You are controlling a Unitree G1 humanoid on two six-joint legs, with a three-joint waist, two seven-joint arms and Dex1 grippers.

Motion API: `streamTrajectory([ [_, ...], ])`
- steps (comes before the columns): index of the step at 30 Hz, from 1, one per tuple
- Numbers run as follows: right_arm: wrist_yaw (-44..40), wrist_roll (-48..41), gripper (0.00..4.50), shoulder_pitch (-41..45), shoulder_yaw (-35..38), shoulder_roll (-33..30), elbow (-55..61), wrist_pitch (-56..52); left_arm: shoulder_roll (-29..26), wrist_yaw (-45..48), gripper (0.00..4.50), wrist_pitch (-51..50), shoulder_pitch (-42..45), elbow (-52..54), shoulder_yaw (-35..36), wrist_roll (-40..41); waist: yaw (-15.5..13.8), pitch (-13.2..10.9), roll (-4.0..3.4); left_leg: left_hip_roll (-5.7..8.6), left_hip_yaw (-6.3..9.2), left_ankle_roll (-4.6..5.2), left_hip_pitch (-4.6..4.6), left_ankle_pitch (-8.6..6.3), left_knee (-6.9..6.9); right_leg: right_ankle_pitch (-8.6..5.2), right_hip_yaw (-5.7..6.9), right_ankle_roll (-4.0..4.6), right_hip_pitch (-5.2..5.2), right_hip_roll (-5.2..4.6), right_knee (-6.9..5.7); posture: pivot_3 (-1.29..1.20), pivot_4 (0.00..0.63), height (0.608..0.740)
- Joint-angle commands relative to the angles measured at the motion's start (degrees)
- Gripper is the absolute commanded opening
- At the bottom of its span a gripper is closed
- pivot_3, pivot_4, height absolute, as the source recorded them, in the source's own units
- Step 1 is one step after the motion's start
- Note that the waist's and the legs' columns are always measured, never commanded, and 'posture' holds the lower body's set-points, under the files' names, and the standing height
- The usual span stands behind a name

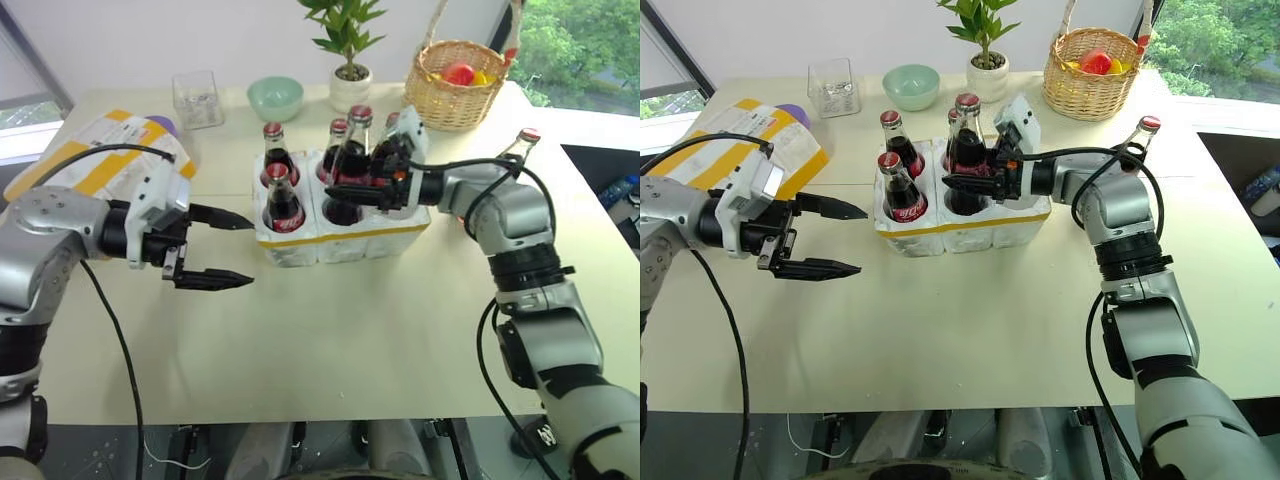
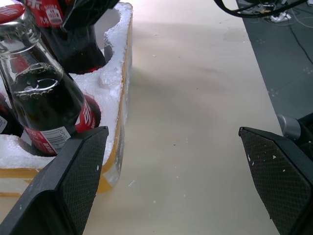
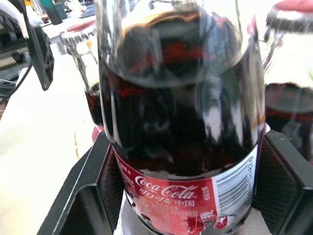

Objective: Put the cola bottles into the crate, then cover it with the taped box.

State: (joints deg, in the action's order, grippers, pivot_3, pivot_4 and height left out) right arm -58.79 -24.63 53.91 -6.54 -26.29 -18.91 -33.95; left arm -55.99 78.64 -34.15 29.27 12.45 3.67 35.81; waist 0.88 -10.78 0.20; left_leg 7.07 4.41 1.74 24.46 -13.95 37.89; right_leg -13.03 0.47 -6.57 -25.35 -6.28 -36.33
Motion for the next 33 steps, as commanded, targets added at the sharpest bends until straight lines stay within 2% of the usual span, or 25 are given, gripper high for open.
streamTrajectory([
  [1, 0.46, 1.87, 2.83, -0.3, 0.52, 0.54, -1.73, 2.1, -0.37, -1.55, 4.5, -1.56, 0.48, 1.91, 3.51, 2.9, 0.02, 0.0, 0.0, 0.0, 0.0, -0.01, -0.03, 0.01, 0.0, 0.0, 0.0, 0.0, 0.03, 0.02, 0.0, 0.0, 0.15, 0.732],
  [3, 0.64, 2.46, 3.9, -0.72, 0.34, 1.04, -2.68, 1.55, 0.42, -2.88, 4.5, -2.84, 1.31, 2.07, 3.87, 4.36, -0.03, 0.0, 0.01, -0.01, 0.01, -0.03, -0.05, 0.02, 0.01, 0.0, 0.0, 0.0, 0.04, 0.07, -0.01, 0.0, 0.15, 0.732],
  [5, 0.8, 3.45, 4.48, -1.61, 0.02, 1.31, -2.39, 2.33, 1.31, -4.43, 4.5, -4.43, 1.96, 2.57, 4.24, 5.97, -0.16, 0.01, 0.01, -0.01, 0.02, -0.05, -0.05, 0.03, 0.03, 0.0, 0.0, 0.0, 0.05, 0.12, -0.02, 0.0, 0.15, 0.732],
  [9, 2.2, 4.57, 4.48, -2.83, 0.77, 1.41, -1.02, 2.68, 2.79, -7.04, 4.5, -8.22, 3.27, 3.52, 4.54, 9.43, 0.0, 0.02, 0.03, -0.01, 0.04, -0.05, -0.05, 0.03, 0.04, 0.01, -0.02, 0.01, 0.04, 0.15, -0.06, 0.0, 0.15, 0.732],
  [13, 3.41, 3.45, 4.48, -7.55, 3.35, -2.12, 7.98, 0.64, 3.8, -9.01, 4.5, -11.91, 3.59, 5.04, 4.5, 13.12, -0.37, 0.02, 0.02, -0.02, 0.1, -0.07, -0.05, 0.04, 0.04, 0.01, -0.03, 0.01, 0.04, 0.17, -0.13, 0.0, 0.15, 0.732],
  [18, 8.86, -3.35, 4.48, -20.7, 16.3, -10.73, 29.07, -10.33, 5.24, -10.91, 4.5, -13.74, 4.26, 6.53, 2.84, 14.45, -1.67, 0.02, 0.03, 0.05, 0.22, -0.02, -0.02, 0.01, 0.06, 0.01, -0.04, 0.03, 0.08, 0.18, -0.1, 0.0, 0.15, 0.732],
  [23, 15.58, -6.6, 4.48, -32.62, 27.67, -14.98, 41.09, -17.87, 7.36, -12.07, 4.5, -12.84, 7.02, 4.69, -0.74, 11.64, -1.62, 0.03, 0.04, 0.0, 0.22, 0.09, -0.06, -0.05, 0.07, 0.01, -0.07, 0.03, 0.24, 0.13, 0.05, 0.0, 0.15, 0.732],
  [27, 22.1, -6.08, 4.48, -39.47, 33.93, -14.38, 44.35, -20.15, 9.42, -11.63, 4.5, -12.38, 9.86, 2.34, -2.17, 10.6, -1.45, 0.05, 0.01, -0.08, 0.21, 0.13, -0.14, -0.07, 0.07, 0.02, -0.08, 0.04, 0.27, 0.16, 0.0, 0.0, 0.15, 0.732],
  [33, 31.11, 3.09, 4.48, -44.12, 32.2, -11.81, 39.7, -9.51, 10.38, -9.7, 4.5, -10.84, 11.06, 1.36, -4.0, 8.94, -1.56, 0.06, -0.01, -0.09, 0.17, -0.09, -0.15, 0.06, 0.07, 0.02, -0.1, 0.04, 0.26, 0.17, -0.01, 0.0, 0.15, 0.732],
])
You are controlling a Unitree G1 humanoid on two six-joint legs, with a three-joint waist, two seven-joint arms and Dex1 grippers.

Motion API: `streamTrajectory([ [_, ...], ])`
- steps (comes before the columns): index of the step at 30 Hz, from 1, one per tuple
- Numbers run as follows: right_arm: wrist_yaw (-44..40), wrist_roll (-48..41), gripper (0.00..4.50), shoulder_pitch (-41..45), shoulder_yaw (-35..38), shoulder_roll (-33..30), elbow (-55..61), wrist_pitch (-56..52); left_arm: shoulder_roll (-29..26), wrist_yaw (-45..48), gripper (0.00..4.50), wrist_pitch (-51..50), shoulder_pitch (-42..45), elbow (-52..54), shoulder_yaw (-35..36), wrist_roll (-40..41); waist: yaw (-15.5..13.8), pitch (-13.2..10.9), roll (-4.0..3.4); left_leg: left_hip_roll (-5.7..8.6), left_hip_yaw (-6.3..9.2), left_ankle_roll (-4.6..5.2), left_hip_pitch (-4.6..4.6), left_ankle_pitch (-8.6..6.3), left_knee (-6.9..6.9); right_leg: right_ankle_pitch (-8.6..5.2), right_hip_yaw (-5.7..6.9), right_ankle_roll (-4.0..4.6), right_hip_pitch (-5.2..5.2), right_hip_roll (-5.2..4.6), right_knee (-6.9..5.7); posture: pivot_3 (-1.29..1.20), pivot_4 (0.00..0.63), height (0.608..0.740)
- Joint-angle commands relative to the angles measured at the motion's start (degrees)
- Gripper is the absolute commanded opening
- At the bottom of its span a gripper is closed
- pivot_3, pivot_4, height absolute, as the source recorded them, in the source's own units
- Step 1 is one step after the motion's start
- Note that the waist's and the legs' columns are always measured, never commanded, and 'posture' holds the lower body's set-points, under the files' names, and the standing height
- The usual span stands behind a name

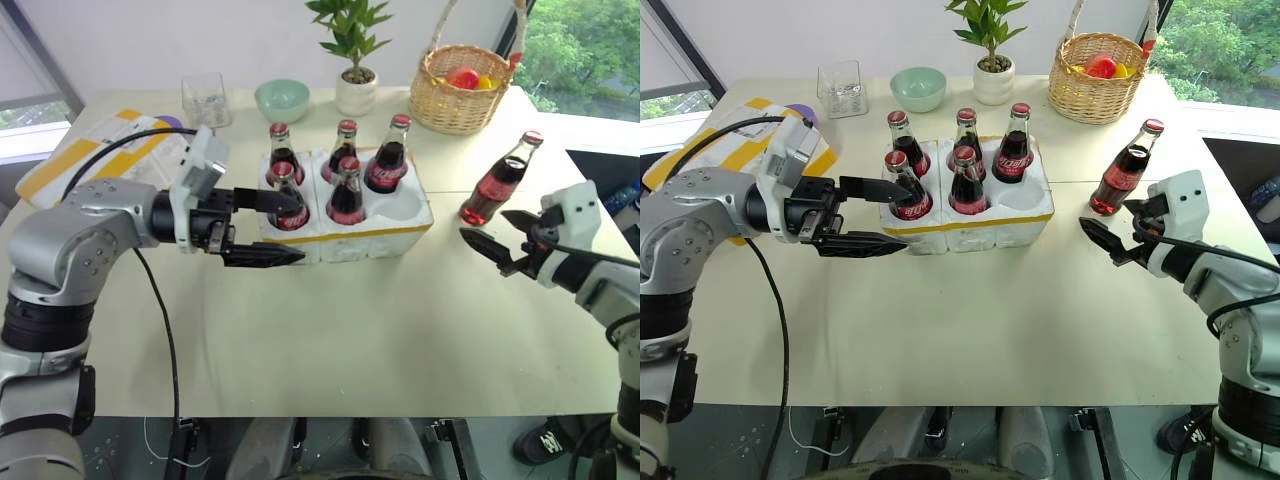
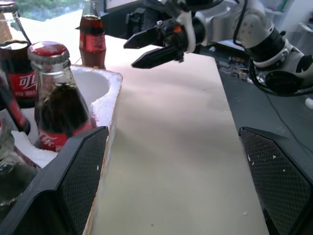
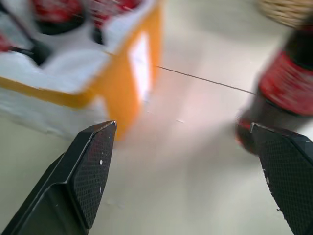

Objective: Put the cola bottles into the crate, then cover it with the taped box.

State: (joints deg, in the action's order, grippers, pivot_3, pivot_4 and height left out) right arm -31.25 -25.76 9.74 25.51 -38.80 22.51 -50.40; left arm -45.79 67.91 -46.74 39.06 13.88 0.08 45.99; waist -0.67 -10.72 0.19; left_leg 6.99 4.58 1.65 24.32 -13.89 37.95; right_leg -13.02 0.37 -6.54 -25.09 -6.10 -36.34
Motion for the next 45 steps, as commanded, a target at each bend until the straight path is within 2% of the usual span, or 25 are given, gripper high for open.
streamTrajectory([
  [1, 4.87, 5.83, 4.48, 0.24, -0.16, 1.05, -3.5, 9.44, 0.22, 1.25, 4.5, 1.89, 1.46, -0.26, -0.51, -1.41, -0.01, 0.0, 0.0, 0.0, -0.01, -0.07, 0.0, 0.04, 0.0, 0.0, 0.0, 0.0, 0.01, 0.0, 0.0, 0.0, 0.15, 0.732],
  [4, 7.67, 3.93, 4.48, 3.4, 2.29, 4.68, -7.82, 11.71, 0.3, 1.75, 4.5, 2.5, 1.98, -0.82, -0.5, -1.85, 0.05, 0.01, 0.01, 0.0, -0.02, -0.11, -0.01, 0.07, 0.01, 0.0, -0.01, 0.0, 0.02, 0.02, 0.0, 0.0, 0.15, 0.732],
  [8, 8.48, 5.96, 4.48, 5.22, -0.39, 5.51, -10.76, 15.82, -0.57, 2.42, 4.5, 0.83, 1.66, -0.61, 1.52, 0.22, 0.06, 0.01, 0.0, -0.01, -0.01, -0.13, -0.01, 0.08, -0.02, 0.0, -0.03, 0.0, -0.01, 0.12, -0.01, 0.0, 0.15, 0.732],
  [12, 8.81, 3.47, 4.48, 8.79, 0.46, 7.13, -14.99, 17.04, -1.57, 2.22, 4.5, 0.91, -0.11, 0.34, 2.52, 0.27, 0.08, 0.02, -0.01, -0.02, -0.01, -0.14, -0.02, 0.09, -0.02, 0.0, -0.05, 0.01, 0.0, 0.17, 0.0, 0.0, 0.15, 0.732],
  [31, 5.74, 5.93, 4.48, 25.32, -4.07, 6.25, -44.63, 28.22, -3.56, -0.45, 4.5, -0.22, -3.7, 4.41, 5.82, 2.39, 0.41, 0.01, -0.01, -0.03, -0.01, -0.15, -0.02, 0.1, -0.03, 0.0, -0.08, 0.02, 0.0, 0.21, 0.0, 0.0, 0.15, 0.732],
  [34, 5.15, 6.27, 3.68, 26.51, -4.33, 6.09, -47.76, 30.7, -3.72, -0.73, 4.5, -0.58, -3.9, 4.85, 6.18, 2.73, 0.42, 0.01, -0.01, -0.03, 0.0, -0.15, -0.02, 0.1, -0.04, 0.0, -0.07, 0.02, 0.0, 0.21, 0.0, 0.0, 0.15, 0.732],
  [36, 4.5, 6.27, 2.75, 26.6, -4.43, 5.89, -48.2, 31.81, -3.76, -1.0, 4.5, -0.82, -3.94, 5.1, 6.25, 3.03, 0.42, 0.01, -0.01, -0.04, 0.0, -0.15, -0.02, 0.1, -0.04, 0.0, -0.07, 0.02, -0.01, 0.21, 0.0, 0.0, 0.15, 0.732],
  [39, 3.53, 5.82, 2.78, 26.24, -4.3, 5.58, -47.05, 32.48, -3.89, -1.33, 4.5, -0.98, -4.07, 5.3, 6.27, 3.51, 0.46, 0.01, -0.01, -0.03, -0.01, -0.15, -0.02, 0.1, -0.04, 0.0, -0.08, 0.02, 0.0, 0.21, 0.0, 0.0, 0.15, 0.732],
  [45, 0.68, 1.66, 2.78, 25.92, -2.81, 4.36, -35.36, 30.37, -4.25, -1.78, 4.5, -1.24, -4.92, 5.76, 6.59, 4.05, 0.54, -0.1, -0.2, -0.03, -0.02, -0.16, 0.07, 0.1, -0.06, 0.0, -0.1, 0.02, -0.15, 0.21, -0.02, 0.0, 0.15, 0.732],
])
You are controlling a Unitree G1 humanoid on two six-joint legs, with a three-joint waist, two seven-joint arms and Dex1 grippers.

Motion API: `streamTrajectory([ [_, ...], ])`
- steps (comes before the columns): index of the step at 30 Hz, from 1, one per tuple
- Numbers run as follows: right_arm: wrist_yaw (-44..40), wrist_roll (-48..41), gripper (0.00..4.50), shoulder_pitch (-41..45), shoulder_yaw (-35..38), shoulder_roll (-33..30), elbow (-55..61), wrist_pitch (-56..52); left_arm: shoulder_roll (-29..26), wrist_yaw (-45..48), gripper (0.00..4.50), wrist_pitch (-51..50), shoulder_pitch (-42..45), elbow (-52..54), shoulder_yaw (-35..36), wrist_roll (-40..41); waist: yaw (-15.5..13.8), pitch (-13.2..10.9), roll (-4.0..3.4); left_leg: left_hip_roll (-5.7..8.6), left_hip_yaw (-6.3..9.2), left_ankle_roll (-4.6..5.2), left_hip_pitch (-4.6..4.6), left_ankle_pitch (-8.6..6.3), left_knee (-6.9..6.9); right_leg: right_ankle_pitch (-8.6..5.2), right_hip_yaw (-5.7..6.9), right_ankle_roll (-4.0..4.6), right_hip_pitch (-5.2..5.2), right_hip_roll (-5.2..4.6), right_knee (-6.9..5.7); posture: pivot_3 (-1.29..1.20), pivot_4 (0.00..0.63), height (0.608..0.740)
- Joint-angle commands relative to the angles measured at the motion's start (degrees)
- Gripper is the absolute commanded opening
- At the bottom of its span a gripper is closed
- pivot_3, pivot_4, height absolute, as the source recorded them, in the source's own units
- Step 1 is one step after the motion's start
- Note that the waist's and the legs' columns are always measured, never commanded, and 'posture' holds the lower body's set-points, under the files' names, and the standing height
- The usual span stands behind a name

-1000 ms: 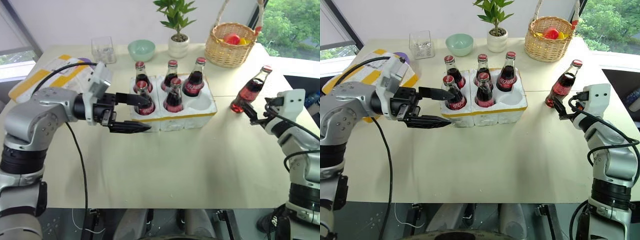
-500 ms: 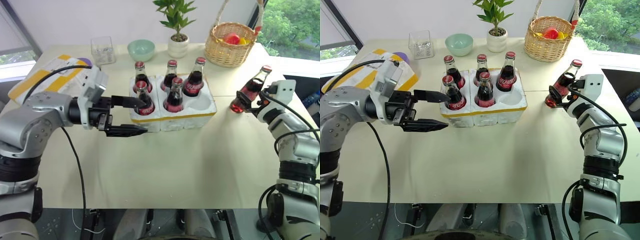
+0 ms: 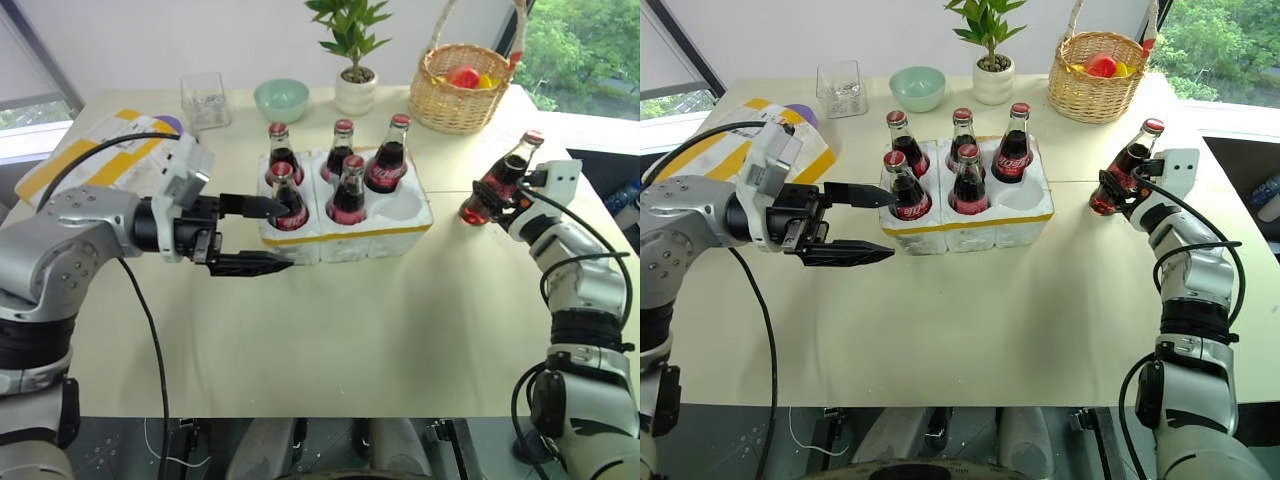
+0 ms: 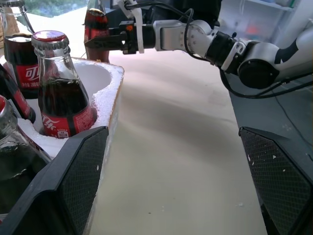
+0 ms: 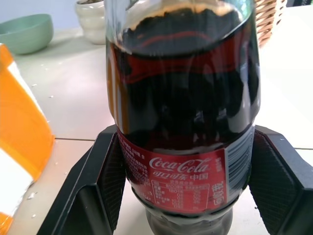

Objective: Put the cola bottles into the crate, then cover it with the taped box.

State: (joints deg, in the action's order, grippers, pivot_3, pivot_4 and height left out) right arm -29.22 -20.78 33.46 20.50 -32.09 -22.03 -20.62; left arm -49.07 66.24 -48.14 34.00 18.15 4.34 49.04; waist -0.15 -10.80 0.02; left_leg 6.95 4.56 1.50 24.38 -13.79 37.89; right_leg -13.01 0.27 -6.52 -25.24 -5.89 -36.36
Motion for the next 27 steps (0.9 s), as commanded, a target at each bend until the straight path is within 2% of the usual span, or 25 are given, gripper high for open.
streamTrajectory([
  [1, -1.55, -4.25, 2.78, 2.33, 2.36, -2.42, 11.09, -0.41, -1.03, -0.18, 4.5, 0.13, 0.04, 1.55, 2.36, 1.1, 0.09, -0.02, -0.04, 0.0, 0.0, -0.01, 0.01, 0.0, -0.01, 0.0, 0.0, 0.0, -0.02, 0.0, -0.01, 0.0, 0.15, 0.732],
  [6, -4.23, -17.0, 2.78, 3.75, 1.38, -2.8, 28.34, -13.54, -0.85, -0.51, 4.5, 0.24, -0.31, 1.67, 2.4, 1.27, 0.85, -0.02, -0.04, -0.02, 0.01, -0.01, 0.01, 0.01, -0.04, 0.0, -0.01, 0.0, -0.04, -0.01, -0.03, 0.0, 0.15, 0.732],
  [9, -5.39, -19.9, 2.78, 3.34, -1.77, -2.86, 34.18, -17.85, -0.52, -0.52, 4.5, 0.5, -0.14, 1.33, 2.21, 0.98, 0.92, -0.01, -0.03, -0.08, 0.01, 0.0, 0.01, 0.0, -0.04, 0.0, -0.02, 0.0, -0.04, -0.01, -0.01, 0.0, 0.15, 0.732],
  [16, -4.83, -16.5, 2.78, 3.63, -9.2, -0.99, 33.32, -18.37, -0.22, -0.8, 4.5, 0.93, 0.08, 1.32, 2.05, 0.63, 0.48, 0.0, 0.0, -0.04, 0.0, 0.02, 0.0, -0.01, 0.03, 0.01, -0.02, 0.01, 0.04, -0.02, 0.01, 0.0, 0.15, 0.732],
  [27, -10.88, -6.47, 2.78, 2.31, -18.91, -2.49, 25.62, -15.33, -0.83, -1.58, 4.5, 1.05, -0.89, 2.25, 3.16, 0.86, 0.77, 0.0, 0.0, -0.04, 0.0, 0.0, 0.01, 0.0, 0.02, 0.01, -0.02, 0.01, 0.01, -0.01, 0.01, 0.0, 0.15, 0.732],
])
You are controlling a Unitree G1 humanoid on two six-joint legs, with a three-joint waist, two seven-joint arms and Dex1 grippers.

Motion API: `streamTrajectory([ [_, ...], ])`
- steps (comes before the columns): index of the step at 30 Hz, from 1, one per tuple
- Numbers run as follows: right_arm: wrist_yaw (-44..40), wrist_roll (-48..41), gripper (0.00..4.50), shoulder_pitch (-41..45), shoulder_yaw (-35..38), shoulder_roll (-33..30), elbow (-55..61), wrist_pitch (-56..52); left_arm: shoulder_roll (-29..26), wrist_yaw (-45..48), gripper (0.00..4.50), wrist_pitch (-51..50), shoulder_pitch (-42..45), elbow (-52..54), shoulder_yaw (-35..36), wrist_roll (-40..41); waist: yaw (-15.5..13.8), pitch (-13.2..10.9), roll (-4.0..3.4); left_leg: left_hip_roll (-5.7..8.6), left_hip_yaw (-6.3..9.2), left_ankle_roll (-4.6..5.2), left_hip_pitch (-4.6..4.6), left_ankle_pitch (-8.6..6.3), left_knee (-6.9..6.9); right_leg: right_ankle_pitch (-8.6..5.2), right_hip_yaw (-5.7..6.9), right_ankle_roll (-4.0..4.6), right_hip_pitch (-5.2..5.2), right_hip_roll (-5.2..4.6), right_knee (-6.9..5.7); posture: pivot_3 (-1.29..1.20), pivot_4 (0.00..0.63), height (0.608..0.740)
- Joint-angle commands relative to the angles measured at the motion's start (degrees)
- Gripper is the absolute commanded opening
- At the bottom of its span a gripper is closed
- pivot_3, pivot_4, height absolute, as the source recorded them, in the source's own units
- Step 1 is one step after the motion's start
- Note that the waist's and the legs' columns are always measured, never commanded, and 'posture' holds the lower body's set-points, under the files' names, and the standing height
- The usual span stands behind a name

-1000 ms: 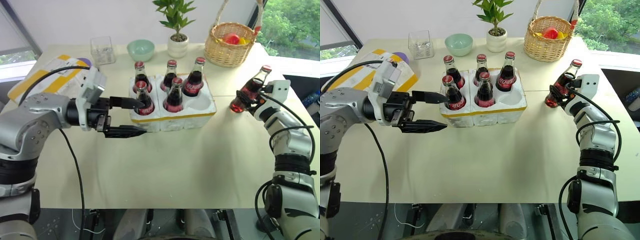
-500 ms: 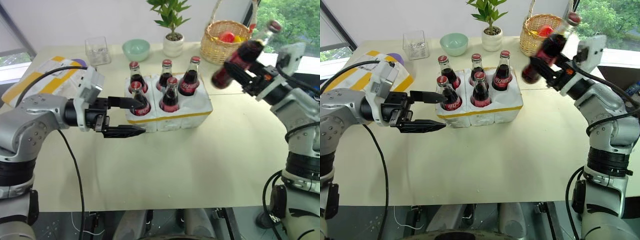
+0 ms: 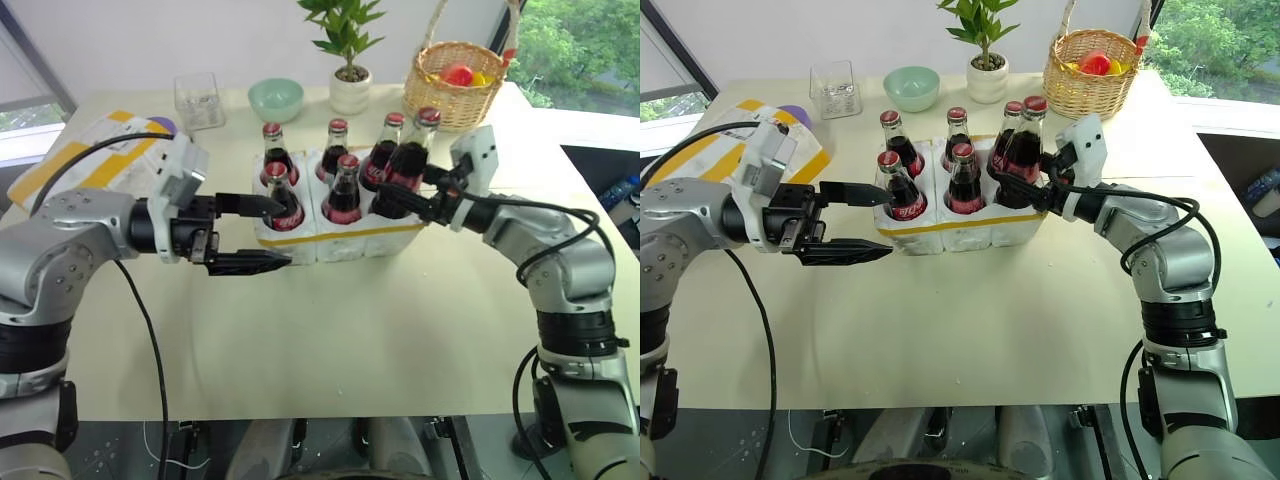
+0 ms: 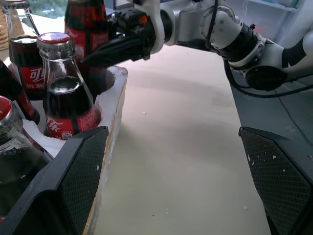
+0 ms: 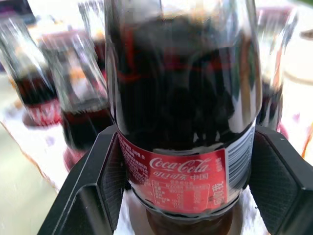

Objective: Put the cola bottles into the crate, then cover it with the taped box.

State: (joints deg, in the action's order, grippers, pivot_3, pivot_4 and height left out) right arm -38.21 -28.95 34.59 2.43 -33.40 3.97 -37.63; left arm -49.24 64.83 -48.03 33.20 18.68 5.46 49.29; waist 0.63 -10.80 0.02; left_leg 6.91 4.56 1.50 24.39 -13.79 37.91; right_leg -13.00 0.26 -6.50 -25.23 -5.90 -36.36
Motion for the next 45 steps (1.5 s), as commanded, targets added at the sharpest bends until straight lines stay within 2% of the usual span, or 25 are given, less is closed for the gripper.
streamTrajectory([
  [1, -2.89, 2.28, 2.78, 1.11, -1.79, -1.36, -1.15, 1.46, -0.66, -0.21, 4.5, 1.0, -0.06, 1.7, 2.02, 0.54, -0.01, 0.0, 0.0, 0.0, 0.0, 0.0, 0.0, 0.0, 0.0, 0.0, 0.0, 0.0, 0.0, 0.0, 0.0, 0.0, 0.15, 0.732],
  [3, -4.35, 3.31, 2.78, 1.0, -3.07, -1.46, -2.89, 1.45, -0.7, -0.26, 4.5, 1.12, -0.05, 1.65, 2.0, 0.42, 0.02, 0.02, 0.03, 0.0, 0.0, 0.0, 0.0, 0.0, -0.01, 0.0, 0.0, 0.0, -0.02, 0.0, 0.0, 0.0, 0.15, 0.732],
  [6, -4.75, 4.3, 4.32, 1.39, -3.21, -0.76, -5.91, 1.21, -0.89, -0.19, 4.5, 1.55, -0.26, 1.71, 1.85, -0.08, 0.04, 0.07, 0.1, -0.03, 0.0, 0.0, -0.02, 0.0, -0.01, 0.0, 0.0, 0.0, 0.02, 0.02, 0.0, 0.0, 0.15, 0.732],
  [7, -4.71, 4.62, 4.47, 1.69, -3.11, -0.55, -6.63, 1.47, -0.97, -0.08, 4.5, 1.81, -0.36, 1.63, 1.74, -0.37, 0.04, 0.08, 0.13, -0.03, 0.01, 0.0, -0.06, 0.0, 0.0, 0.0, 0.0, 0.0, 0.07, 0.02, 0.0, 0.0, 0.15, 0.732],
  [13, -5.71, 3.48, 4.47, 1.83, -0.54, -1.78, -4.67, 0.85, -2.05, -0.55, 4.5, 2.97, -2.15, 1.99, 2.47, -1.65, -0.02, 0.1, 0.15, -0.03, 0.02, 0.3, -0.4, -0.19, 0.0, 0.03, 0.0, 0.05, 0.41, 0.02, 0.05, 0.0, 0.15, 0.732],
  [18, -11.12, -7.17, 4.47, 0.27, 9.11, -9.6, 4.57, -7.38, -5.15, -3.98, 4.5, 5.62, -10.2, 3.65, 8.49, -5.56, -0.38, 0.05, 0.07, -0.03, 0.03, 0.28, -0.29, -0.19, -0.04, 0.02, 0.0, 0.05, 0.29, 0.0, 0.07, 0.0, 0.15, 0.732],
  [22, -15.62, -13.06, 4.47, -1.82, 15.45, -16.38, 9.96, -10.14, -6.56, -9.42, 4.5, 9.74, -18.73, 4.34, 14.83, -12.51, -0.31, 0.05, 0.07, -0.06, 0.02, 0.34, -0.27, -0.23, -0.24, 0.02, -0.01, 0.06, 0.24, -0.01, 0.22, 0.0, 0.15, 0.732],
  [26, -17.44, -18.31, 4.47, -1.27, 19.56, -20.41, 10.3, -14.01, -8.52, -15.91, 4.5, 16.85, -26.95, 1.79, 18.74, -25.27, -0.03, 0.06, 0.08, -0.14, -0.05, 0.33, -0.35, -0.22, -0.39, 0.02, -0.01, 0.08, 0.26, -0.03, 0.29, 0.0, 0.15, 0.732],
  [29, -20.53, -20.76, 4.47, -2.45, 20.83, -23.34, 12.43, -14.19, -12.06, -21.25, 4.5, 29.42, -39.49, -4.2, 22.1, -42.25, 0.15, 0.07, 0.06, -0.18, -0.22, 0.33, -0.43, -0.22, -0.6, 0.03, -0.1, 0.12, 0.2, -0.09, 0.32, 0.0, 0.15, 0.732],
  [32, -21.09, -22.66, 4.47, -2.38, 21.1, -23.98, 13.05, -14.39, -12.4, -23.92, 4.5, 36.08, -45.05, -7.78, 24.35, -48.37, -0.23, 0.08, 0.07, -0.28, -0.32, 0.32, -0.43, -0.23, -0.77, -0.03, -0.13, 0.23, 0.09, -0.07, 0.35, 0.0, 0.15, 0.732],
  [35, -23.59, -27.15, 4.47, -1.25, 21.02, -24.02, 13.74, -15.39, -14.06, -32.21, 4.5, 43.45, -51.0, -15.89, 23.77, -60.32, -0.95, 0.08, 0.07, -0.29, -0.36, 0.21, -0.4, -0.3, -0.76, -0.09, -0.13, 0.41, 0.09, -0.08, 0.42, 0.0, 0.15, 0.732],
  [39, -23.29, -26.31, 4.47, -0.31, 19.01, -24.41, 13.3, -14.28, -13.18, -39.2, 4.5, 47.51, -45.82, -23.15, 19.47, -63.98, -1.91, 0.1, 0.11, -0.31, -0.39, 0.16, -0.39, -0.33, -0.74, -0.09, -0.11, 0.41, 0.06, -0.09, 0.4, 0.0, 0.15, 0.732],
  [45, -23.31, -28.12, 4.47, 0.46, 19.27, -25.39, 13.88, -15.27, -12.04, -50.1, 4.5, 56.31, -31.12, -40.04, 9.9, -70.27, -2.93, 0.13, 0.16, -0.32, -0.44, 0.15, -0.33, -0.33, -0.68, 0.05, -0.09, 0.28, -0.02, -0.07, 0.38, 0.0, 0.15, 0.732],
])
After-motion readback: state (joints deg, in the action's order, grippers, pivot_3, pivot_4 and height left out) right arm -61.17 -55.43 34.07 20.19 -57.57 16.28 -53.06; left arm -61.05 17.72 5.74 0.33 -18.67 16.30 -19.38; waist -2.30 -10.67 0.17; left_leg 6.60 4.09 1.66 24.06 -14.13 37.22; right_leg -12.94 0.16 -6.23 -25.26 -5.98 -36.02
